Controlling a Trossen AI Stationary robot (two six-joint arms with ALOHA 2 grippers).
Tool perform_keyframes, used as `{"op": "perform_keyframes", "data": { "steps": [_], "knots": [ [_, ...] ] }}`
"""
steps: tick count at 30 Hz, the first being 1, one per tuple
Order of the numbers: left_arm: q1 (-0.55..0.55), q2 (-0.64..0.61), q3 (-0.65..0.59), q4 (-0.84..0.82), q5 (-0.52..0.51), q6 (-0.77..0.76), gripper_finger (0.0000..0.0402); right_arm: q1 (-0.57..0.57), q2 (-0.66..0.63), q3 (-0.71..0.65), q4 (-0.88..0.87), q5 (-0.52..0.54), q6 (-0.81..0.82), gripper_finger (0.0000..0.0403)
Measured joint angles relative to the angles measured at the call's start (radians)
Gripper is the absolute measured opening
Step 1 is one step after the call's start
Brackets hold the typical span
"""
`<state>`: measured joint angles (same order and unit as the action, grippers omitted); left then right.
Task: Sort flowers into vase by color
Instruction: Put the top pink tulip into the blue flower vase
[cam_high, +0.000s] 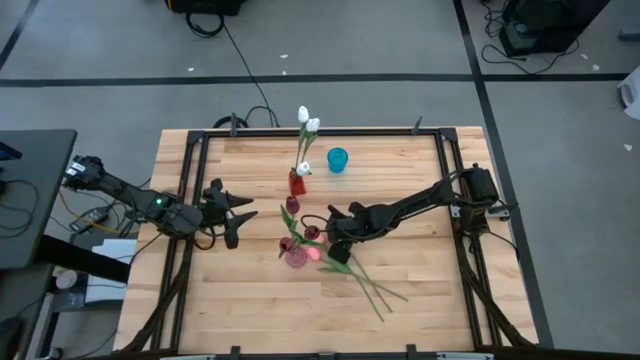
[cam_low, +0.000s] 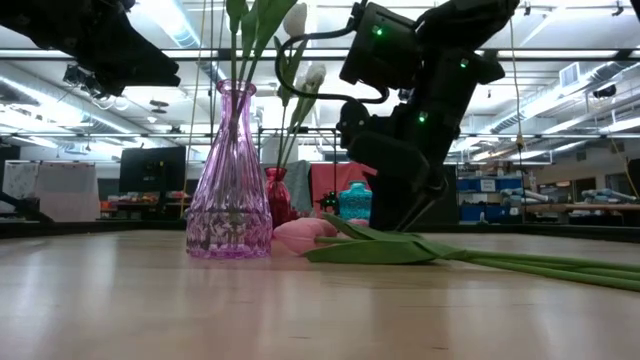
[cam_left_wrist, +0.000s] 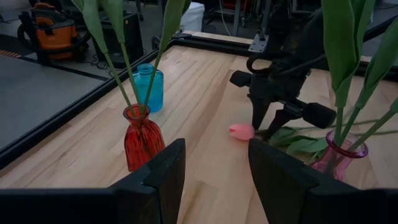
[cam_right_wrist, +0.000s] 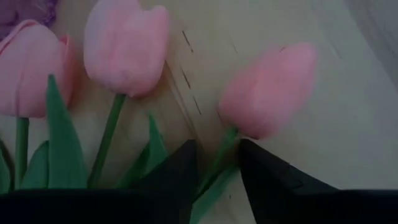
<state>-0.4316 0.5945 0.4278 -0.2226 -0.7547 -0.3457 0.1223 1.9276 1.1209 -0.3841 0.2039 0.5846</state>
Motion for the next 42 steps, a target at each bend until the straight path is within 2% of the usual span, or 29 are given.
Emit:
{"op": "perform_keyframes", "data": {
  "steps": [7, 12, 16, 20, 24, 28, 32, 37, 42],
  "knots": [
    [0.000, 0.000, 0.000, 0.000, 0.000, 0.003, 0.0182, -0.007, -0.030, -0.004, -0.044, 0.005, -0.057, 0.0019],
    [0.000, 0.000, 0.000, 0.004, 0.000, 0.020, 0.0182, -0.032, -0.078, -0.005, -0.074, 0.045, -0.075, 0.0025],
    [0.000, 0.000, 0.000, 0.007, 0.011, 0.001, 0.0182, -0.037, -0.129, -0.007, -0.114, 0.159, -0.107, 0.0014],
    [0.000, 0.000, 0.000, 0.007, 0.049, -0.002, 0.0182, -0.055, -0.221, -0.063, -0.056, 0.233, -0.159, 0.0011],
    [0.000, 0.000, 0.000, 0.007, 0.050, -0.002, 0.0182, -0.115, -0.343, -0.198, 0.173, 0.191, -0.235, 0.0011],
    [0.000, 0.000, 0.000, 0.006, 0.051, -0.003, 0.0182, -0.180, -0.443, -0.353, 0.522, 0.112, -0.358, 0.0011],
    [0.000, 0.000, 0.000, 0.006, 0.045, -0.001, 0.0182, -0.250, -0.489, -0.462, 0.908, 0.108, -0.497, 0.0011],
    [0.000, 0.000, 0.000, 0.006, 0.037, -0.004, 0.0182, -0.316, -0.496, -0.511, 1.262, 0.080, -0.633, 0.0011],
    [0.000, 0.000, 0.000, 0.004, 0.033, -0.025, 0.0182, -0.378, -0.495, -0.513, 1.472, 0.082, -0.698, 0.0012]
  ]
}}
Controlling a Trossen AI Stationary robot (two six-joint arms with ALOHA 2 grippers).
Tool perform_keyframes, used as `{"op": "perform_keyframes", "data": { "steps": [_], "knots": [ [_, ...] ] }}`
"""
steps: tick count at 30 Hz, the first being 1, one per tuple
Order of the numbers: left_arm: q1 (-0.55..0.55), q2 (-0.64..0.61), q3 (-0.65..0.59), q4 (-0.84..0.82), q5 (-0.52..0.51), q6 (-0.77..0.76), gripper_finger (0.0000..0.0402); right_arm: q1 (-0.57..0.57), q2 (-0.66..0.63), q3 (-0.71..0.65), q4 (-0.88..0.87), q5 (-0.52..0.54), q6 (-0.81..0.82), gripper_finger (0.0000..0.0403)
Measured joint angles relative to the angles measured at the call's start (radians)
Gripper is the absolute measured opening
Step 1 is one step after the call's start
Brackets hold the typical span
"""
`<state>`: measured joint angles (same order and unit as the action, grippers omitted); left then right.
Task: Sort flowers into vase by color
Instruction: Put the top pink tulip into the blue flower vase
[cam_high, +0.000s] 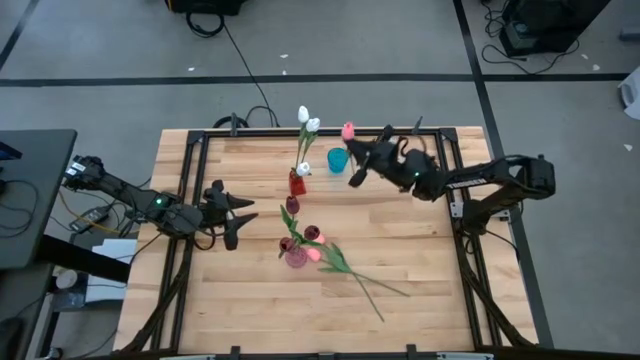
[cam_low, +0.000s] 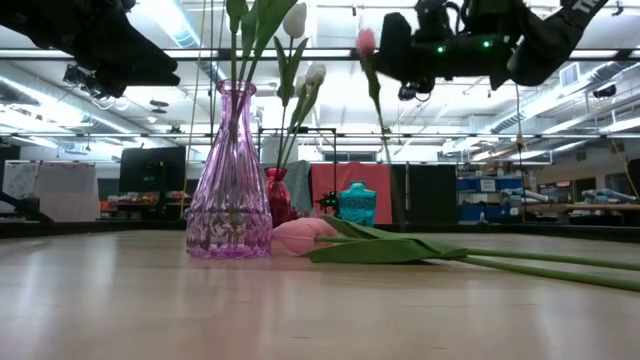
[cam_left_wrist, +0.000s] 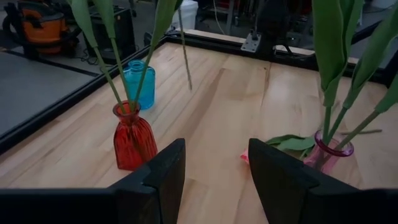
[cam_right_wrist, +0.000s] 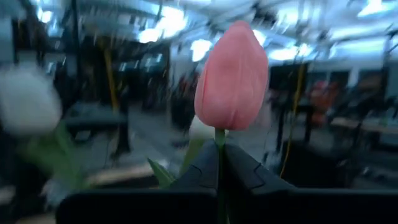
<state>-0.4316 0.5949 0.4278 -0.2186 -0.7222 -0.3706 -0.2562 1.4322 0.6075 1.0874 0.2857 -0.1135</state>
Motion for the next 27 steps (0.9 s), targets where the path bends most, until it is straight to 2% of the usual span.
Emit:
{"op": "perform_keyframes", "data": {
  "steps": [4, 12, 20, 27],
  "knots": [
    [0.000, 0.000, 0.000, 0.001, -0.013, -0.001, 0.0182, -0.048, 0.000, 0.000, 0.135, -0.075, -0.018, 0.0012],
    [0.000, 0.001, 0.000, 0.002, -0.013, -0.029, 0.0182, -0.126, 0.000, 0.000, 0.270, -0.167, -0.017, 0.0012],
    [0.000, 0.001, 0.000, 0.003, -0.029, -0.030, 0.0182, -0.179, 0.022, 0.075, 0.273, -0.254, 0.013, 0.0012],
    [0.000, 0.001, 0.000, 0.003, -0.029, -0.029, 0.0182, -0.190, 0.099, 0.139, 0.272, -0.262, 0.024, 0.0012]
  ]
}}
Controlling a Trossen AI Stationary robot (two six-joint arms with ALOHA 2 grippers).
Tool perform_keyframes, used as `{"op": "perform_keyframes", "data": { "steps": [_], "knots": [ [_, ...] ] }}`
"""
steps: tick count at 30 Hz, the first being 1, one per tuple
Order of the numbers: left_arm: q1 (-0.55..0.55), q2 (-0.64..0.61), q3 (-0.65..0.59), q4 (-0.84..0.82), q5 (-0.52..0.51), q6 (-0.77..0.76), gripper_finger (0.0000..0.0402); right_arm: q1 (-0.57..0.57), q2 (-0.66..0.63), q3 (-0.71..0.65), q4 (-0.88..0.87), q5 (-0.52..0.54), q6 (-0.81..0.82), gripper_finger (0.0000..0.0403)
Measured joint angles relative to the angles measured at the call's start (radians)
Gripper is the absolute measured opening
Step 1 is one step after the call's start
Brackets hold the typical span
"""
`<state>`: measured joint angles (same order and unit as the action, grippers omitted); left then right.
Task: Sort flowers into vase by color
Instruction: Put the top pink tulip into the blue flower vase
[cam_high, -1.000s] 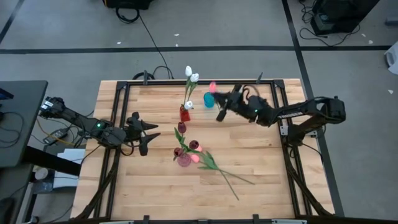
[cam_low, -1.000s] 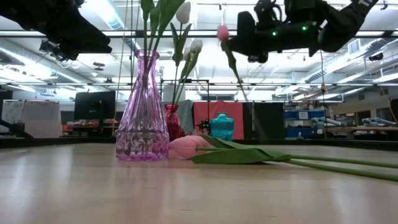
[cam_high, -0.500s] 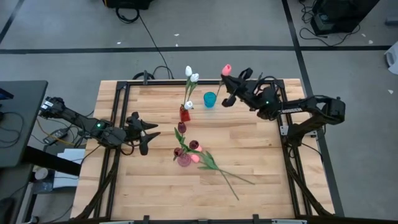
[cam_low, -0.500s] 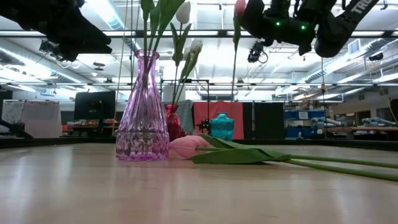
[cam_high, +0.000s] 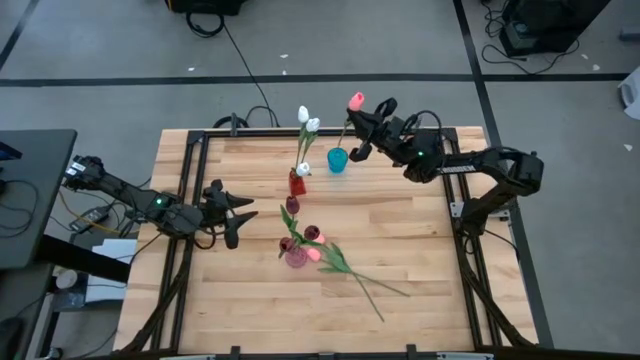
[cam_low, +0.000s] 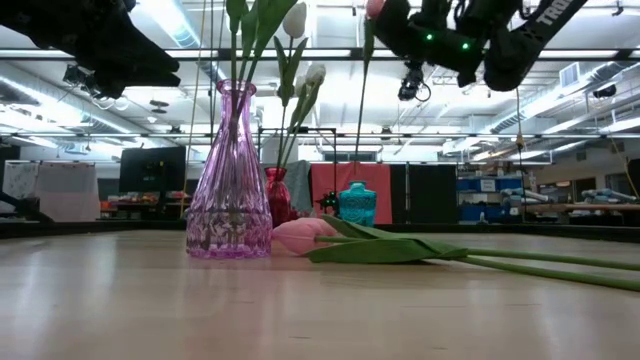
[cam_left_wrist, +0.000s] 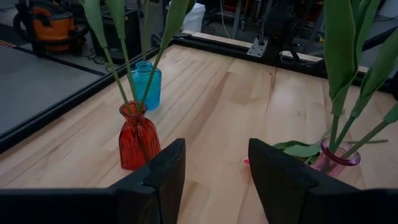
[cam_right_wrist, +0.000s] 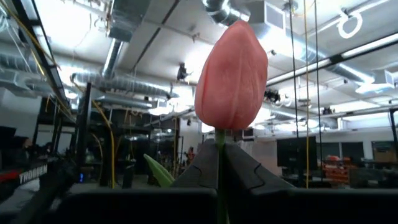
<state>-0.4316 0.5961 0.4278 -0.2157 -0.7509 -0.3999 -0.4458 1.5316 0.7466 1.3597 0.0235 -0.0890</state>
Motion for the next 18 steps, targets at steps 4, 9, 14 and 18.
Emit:
{"op": "perform_keyframes", "data": {
  "steps": [4, 9, 14, 18],
  "knots": [
    [0.000, 0.000, 0.000, -0.001, 0.006, 0.000, 0.0182, -0.003, 0.051, 0.008, 0.002, 0.001, -0.008, 0.0012],
    [0.000, 0.000, 0.000, -0.005, 0.009, 0.002, 0.0182, -0.003, 0.089, 0.008, 0.009, 0.009, -0.014, 0.0012],
    [0.000, 0.000, 0.000, -0.010, 0.010, 0.002, 0.0182, -0.003, 0.085, 0.008, -0.057, 0.014, 0.019, 0.0022],
    [0.000, 0.000, 0.000, -0.020, 0.011, 0.002, 0.0182, -0.003, 0.085, 0.008, -0.198, 0.004, 0.054, 0.0051]
  ]
}}
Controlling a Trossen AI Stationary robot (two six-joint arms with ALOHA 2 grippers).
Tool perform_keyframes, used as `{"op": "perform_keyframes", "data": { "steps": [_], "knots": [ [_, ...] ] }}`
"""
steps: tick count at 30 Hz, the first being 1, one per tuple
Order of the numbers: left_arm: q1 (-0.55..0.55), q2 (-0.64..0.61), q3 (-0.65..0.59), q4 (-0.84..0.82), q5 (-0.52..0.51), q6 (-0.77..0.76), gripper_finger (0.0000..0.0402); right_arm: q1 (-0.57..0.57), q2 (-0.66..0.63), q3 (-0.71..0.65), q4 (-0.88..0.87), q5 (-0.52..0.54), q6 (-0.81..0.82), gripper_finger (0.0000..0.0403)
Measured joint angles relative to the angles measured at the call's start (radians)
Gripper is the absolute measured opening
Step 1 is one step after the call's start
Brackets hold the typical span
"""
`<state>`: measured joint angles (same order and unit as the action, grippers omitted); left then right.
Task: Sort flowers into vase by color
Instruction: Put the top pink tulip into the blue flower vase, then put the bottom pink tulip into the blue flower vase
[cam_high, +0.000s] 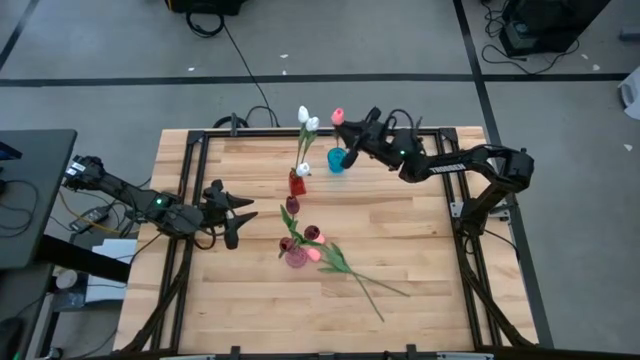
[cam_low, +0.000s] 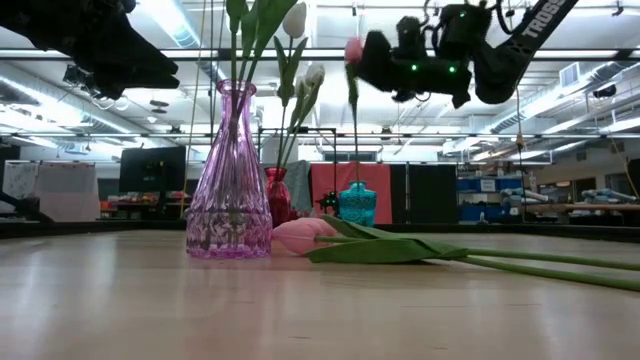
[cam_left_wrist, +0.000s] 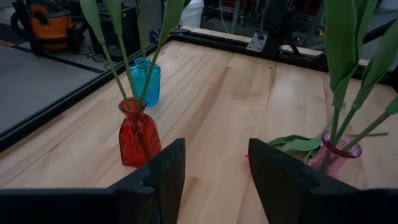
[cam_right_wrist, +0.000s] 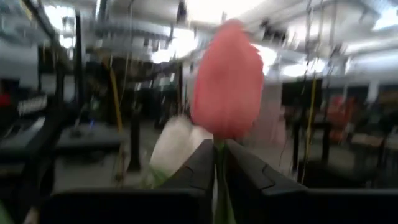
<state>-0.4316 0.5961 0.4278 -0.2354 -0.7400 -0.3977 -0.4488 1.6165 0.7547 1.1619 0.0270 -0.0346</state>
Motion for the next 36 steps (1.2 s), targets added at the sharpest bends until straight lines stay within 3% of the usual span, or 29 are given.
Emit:
{"op": "perform_keyframes", "data": {
  "steps": [9, 13, 19, 26, 29, 36],
  "knots": [
    [0.000, 0.000, 0.000, -0.003, -0.001, 0.012, 0.0182, 0.000, -0.001, 0.000, -0.251, -0.103, 0.083, 0.0131],
    [0.000, 0.000, 0.000, -0.009, 0.025, 0.001, 0.0182, 0.002, -0.049, 0.000, -0.441, -0.126, 0.074, 0.0151],
    [0.000, 0.000, 0.000, -0.026, 0.027, 0.000, 0.0182, 0.049, -0.175, 0.000, -0.724, -0.084, 0.052, 0.0155],
    [0.000, 0.000, 0.000, -0.023, 0.027, 0.022, 0.0182, 0.172, -0.293, 0.000, -1.011, 0.155, 0.013, 0.0154],
    [0.000, 0.000, 0.000, -0.003, 0.015, 0.051, 0.0182, 0.214, -0.312, 0.000, -1.094, 0.153, 0.062, 0.0154],
    [0.000, 0.000, 0.000, 0.012, 0.011, 0.054, 0.0182, 0.332, -0.230, 0.000, -1.152, 0.023, 0.192, 0.0154]
  ]
}}
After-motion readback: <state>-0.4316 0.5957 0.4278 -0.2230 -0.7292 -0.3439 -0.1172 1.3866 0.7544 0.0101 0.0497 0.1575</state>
